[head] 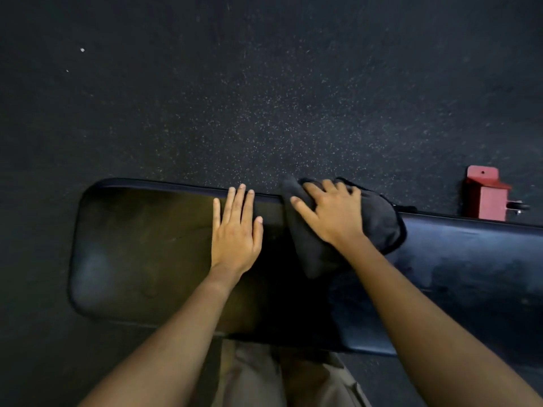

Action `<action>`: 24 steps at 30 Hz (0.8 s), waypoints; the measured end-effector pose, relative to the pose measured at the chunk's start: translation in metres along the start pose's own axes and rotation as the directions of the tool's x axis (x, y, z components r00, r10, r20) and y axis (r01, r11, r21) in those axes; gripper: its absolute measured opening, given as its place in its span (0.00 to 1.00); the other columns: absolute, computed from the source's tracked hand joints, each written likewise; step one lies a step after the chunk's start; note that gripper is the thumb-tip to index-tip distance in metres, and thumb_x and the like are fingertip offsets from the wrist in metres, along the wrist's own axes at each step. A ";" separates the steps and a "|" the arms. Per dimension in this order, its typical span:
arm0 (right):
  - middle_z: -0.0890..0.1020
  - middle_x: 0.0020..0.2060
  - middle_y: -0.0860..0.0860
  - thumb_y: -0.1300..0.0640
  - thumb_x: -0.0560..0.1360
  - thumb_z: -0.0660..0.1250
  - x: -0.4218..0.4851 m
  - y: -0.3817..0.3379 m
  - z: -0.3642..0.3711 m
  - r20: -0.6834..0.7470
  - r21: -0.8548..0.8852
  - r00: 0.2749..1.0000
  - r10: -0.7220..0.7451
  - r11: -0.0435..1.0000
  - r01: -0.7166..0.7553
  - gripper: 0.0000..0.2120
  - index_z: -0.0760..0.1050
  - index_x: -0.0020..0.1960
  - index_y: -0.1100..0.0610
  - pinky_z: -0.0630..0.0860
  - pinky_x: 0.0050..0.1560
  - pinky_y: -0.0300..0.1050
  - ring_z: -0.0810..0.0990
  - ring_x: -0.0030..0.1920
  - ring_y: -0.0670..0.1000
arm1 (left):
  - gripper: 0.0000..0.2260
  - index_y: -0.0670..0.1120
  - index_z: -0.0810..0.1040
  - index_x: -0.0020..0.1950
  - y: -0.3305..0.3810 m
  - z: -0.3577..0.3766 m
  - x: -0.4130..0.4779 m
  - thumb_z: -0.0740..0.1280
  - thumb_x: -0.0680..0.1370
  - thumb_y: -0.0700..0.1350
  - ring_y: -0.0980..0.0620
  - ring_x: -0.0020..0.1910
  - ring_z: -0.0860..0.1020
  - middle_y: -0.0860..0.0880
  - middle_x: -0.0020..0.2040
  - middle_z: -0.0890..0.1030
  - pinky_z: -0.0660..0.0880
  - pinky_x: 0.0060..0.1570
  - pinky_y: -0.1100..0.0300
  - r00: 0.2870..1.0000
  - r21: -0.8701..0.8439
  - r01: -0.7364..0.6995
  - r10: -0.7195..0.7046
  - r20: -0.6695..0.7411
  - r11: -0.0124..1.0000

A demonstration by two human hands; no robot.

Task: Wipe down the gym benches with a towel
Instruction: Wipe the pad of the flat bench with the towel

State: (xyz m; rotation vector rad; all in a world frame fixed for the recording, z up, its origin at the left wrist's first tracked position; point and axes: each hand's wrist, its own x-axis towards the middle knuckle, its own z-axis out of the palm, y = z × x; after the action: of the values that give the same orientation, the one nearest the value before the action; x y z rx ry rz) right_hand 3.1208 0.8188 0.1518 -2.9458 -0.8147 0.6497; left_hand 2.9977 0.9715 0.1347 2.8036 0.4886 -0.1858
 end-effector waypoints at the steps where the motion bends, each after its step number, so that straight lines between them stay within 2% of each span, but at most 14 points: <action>1: 0.79 0.57 0.56 0.32 0.73 0.43 -0.006 0.016 0.003 -0.049 0.000 0.999 -0.012 1.000 0.012 0.35 0.75 0.65 0.51 0.66 0.55 0.57 0.75 0.56 0.61 | 0.24 0.40 0.66 0.72 0.000 -0.001 0.000 0.52 0.79 0.49 0.44 0.74 0.60 0.42 0.73 0.65 0.47 0.72 0.47 1.000 -0.007 0.003 -0.003 0.002 1.000; 3: 0.80 0.53 0.59 0.35 0.74 0.49 -0.023 0.050 0.006 -0.150 0.005 0.986 0.067 0.998 -0.067 0.32 0.77 0.62 0.54 0.67 0.54 0.58 0.76 0.52 0.63 | 0.24 0.40 0.66 0.72 0.000 -0.002 0.000 0.51 0.80 0.50 0.44 0.74 0.60 0.42 0.73 0.65 0.46 0.72 0.48 1.000 -0.023 0.005 -0.005 0.006 1.000; 4: 0.80 0.53 0.60 0.36 0.73 0.49 -0.030 0.062 0.006 -0.152 0.025 0.978 0.142 0.990 -0.140 0.32 0.77 0.62 0.54 0.66 0.56 0.60 0.75 0.53 0.64 | 0.24 0.40 0.66 0.72 0.000 -0.002 0.000 0.51 0.80 0.50 0.44 0.74 0.60 0.42 0.73 0.65 0.46 0.72 0.48 1.000 -0.029 0.004 -0.003 0.009 1.000; 6: 0.78 0.58 0.59 0.35 0.71 0.45 -0.033 0.063 0.000 -0.073 0.087 0.953 0.293 0.954 -0.286 0.35 0.76 0.63 0.53 0.60 0.64 0.63 0.72 0.59 0.64 | 0.24 0.39 0.66 0.72 0.000 -0.003 0.001 0.51 0.80 0.50 0.43 0.73 0.61 0.41 0.73 0.66 0.46 0.72 0.48 1.000 -0.037 0.007 -0.007 0.005 0.999; 8: 0.75 0.63 0.55 0.34 0.71 0.43 -0.020 0.042 -0.005 0.004 0.094 0.929 0.370 0.925 -0.368 0.35 0.75 0.65 0.49 0.52 0.69 0.63 0.67 0.64 0.63 | 0.24 0.38 0.67 0.71 0.003 -0.002 0.001 0.52 0.79 0.49 0.42 0.73 0.62 0.40 0.72 0.67 0.47 0.72 0.48 1.000 -0.059 0.021 -0.021 -0.002 0.998; 11: 0.75 0.65 0.52 0.36 0.76 0.44 -0.002 0.006 -0.003 0.037 0.063 0.957 0.289 0.955 -0.291 0.29 0.75 0.65 0.46 0.50 0.71 0.63 0.67 0.66 0.61 | 0.24 0.35 0.68 0.69 0.012 -0.001 0.002 0.52 0.79 0.48 0.41 0.72 0.64 0.39 0.71 0.69 0.48 0.72 0.49 1.000 -0.076 0.004 -0.005 -0.005 0.997; 14: 0.78 0.60 0.54 0.37 0.77 0.43 -0.001 0.002 0.003 -0.013 0.065 0.974 0.226 0.972 -0.225 0.30 0.78 0.62 0.48 0.56 0.68 0.64 0.72 0.62 0.62 | 0.23 0.35 0.69 0.68 0.022 0.000 0.005 0.53 0.79 0.48 0.40 0.71 0.65 0.38 0.69 0.70 0.48 0.72 0.48 1.000 -0.063 -0.007 0.007 0.003 0.998; 19: 0.82 0.48 0.58 0.39 0.76 0.49 -0.013 0.038 0.002 -0.081 0.121 0.983 0.167 0.980 -0.157 0.28 0.81 0.53 0.55 0.67 0.58 0.64 0.78 0.50 0.63 | 0.22 0.36 0.71 0.68 0.063 0.005 0.015 0.53 0.80 0.48 0.41 0.69 0.68 0.38 0.67 0.73 0.51 0.72 0.50 0.978 -0.060 -0.181 0.187 0.098 0.982; 24: 0.82 0.48 0.58 0.40 0.76 0.50 -0.035 0.116 -0.001 -0.077 0.148 0.979 0.191 0.973 -0.178 0.27 0.81 0.52 0.55 0.66 0.59 0.64 0.77 0.50 0.63 | 0.21 0.38 0.73 0.66 0.128 0.022 0.019 0.53 0.79 0.49 0.42 0.66 0.72 0.40 0.64 0.76 0.52 0.70 0.46 0.981 -0.034 -0.153 0.156 0.111 0.988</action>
State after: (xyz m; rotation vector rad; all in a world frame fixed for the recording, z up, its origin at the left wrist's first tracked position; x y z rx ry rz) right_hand 3.1504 0.7013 0.1519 -2.9185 -0.4697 0.5499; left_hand 3.0588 0.8554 0.1431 2.7720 0.2434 -0.3018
